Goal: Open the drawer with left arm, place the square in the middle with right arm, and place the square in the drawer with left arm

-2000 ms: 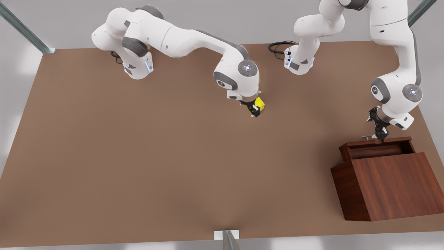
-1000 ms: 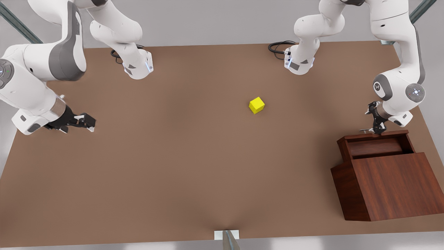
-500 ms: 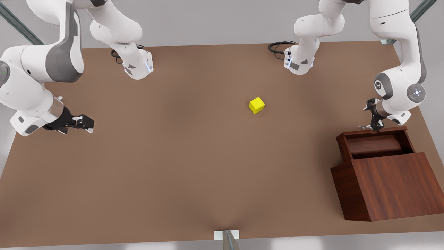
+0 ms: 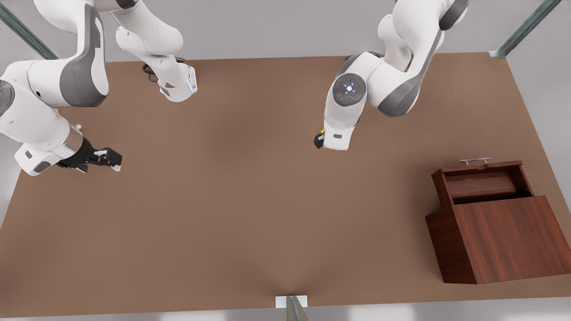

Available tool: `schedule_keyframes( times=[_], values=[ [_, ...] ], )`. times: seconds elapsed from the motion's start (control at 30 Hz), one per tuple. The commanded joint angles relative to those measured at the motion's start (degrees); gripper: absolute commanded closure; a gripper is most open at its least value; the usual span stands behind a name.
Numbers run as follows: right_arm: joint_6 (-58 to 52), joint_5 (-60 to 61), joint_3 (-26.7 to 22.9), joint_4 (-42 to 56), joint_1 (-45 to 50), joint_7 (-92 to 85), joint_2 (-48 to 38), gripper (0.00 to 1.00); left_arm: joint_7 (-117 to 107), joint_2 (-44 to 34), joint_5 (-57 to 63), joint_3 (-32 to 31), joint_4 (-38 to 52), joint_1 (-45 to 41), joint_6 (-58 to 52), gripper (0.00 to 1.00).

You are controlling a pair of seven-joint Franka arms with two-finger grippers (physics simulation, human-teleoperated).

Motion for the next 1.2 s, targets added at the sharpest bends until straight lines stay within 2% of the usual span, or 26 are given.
schedule_keyframes(
  times=[0.0,0.03,0.07,0.13,0.17,0.27,0.3,0.4,0.5,0.57,0.87,1.17],
  values=[
    [-0.1,0.0,0.0,0.0,0.0,0.0,0.0,0.0,-3.3,0.7,-1.5,0.0,0.5,-0.9,0.2,0.0],
    [-0.1,0.0,0.0,0.0,0.0,-0.1,-0.1,0.0,-6.6,1.8,-1.0,-0.1,0.1,-3.4,0.5,0.0],
    [-0.1,0.1,0.0,0.1,0.0,0.0,-0.1,0.0,-7.1,0.5,-1.0,0.1,-5.2,-4.0,2.8,0.0],
    [-0.1,0.1,-0.1,0.1,0.0,0.0,-0.2,0.0,-5.7,-3.6,-0.8,0.2,-18.8,-4.2,20.7,0.0],
    [-0.1,0.1,0.0,0.2,0.0,0.0,-0.2,0.0,1.0,-4.2,-0.5,0.2,-21.0,-4.0,26.7,0.0],
    [-0.2,0.1,0.0,0.2,-0.1,-0.1,-0.2,0.0,53.8,-7.5,-1.1,0.6,-33.4,-3.2,29.5,0.0],
    [-0.2,0.1,-0.1,0.2,-0.1,0.0,-0.2,0.0,65.1,-7.4,-1.1,0.7,-36.1,-3.2,29.1,0.0],
    [-0.2,0.1,-0.1,0.1,-0.1,-0.1,-0.2,0.0,74.2,-8.0,-1.1,0.6,-43.3,-4.1,35.0,0.0],
    [-0.2,0.1,-0.1,0.1,-0.2,-0.1,-0.2,0.0,79.7,-10.5,-1.1,0.6,-46.8,-4.1,34.9,0.0],
    [-0.1,0.1,-0.1,0.1,-0.2,0.0,-0.1,0.0,80.5,-12.8,-1.2,0.7,-53.6,-3.4,42.0,0.0],
    [-0.2,0.1,-0.1,0.1,-0.2,-0.1,-0.1,0.0,80.4,-11.2,-1.2,0.7,-61.0,-3.3,48.9,0.0],
    [-0.1,0.2,-0.1,0.2,-0.2,-0.1,-0.1,0.0,80.4,-8.4,-0.7,0.8,-61.9,-3.2,51.9,0.0]
  ],
)
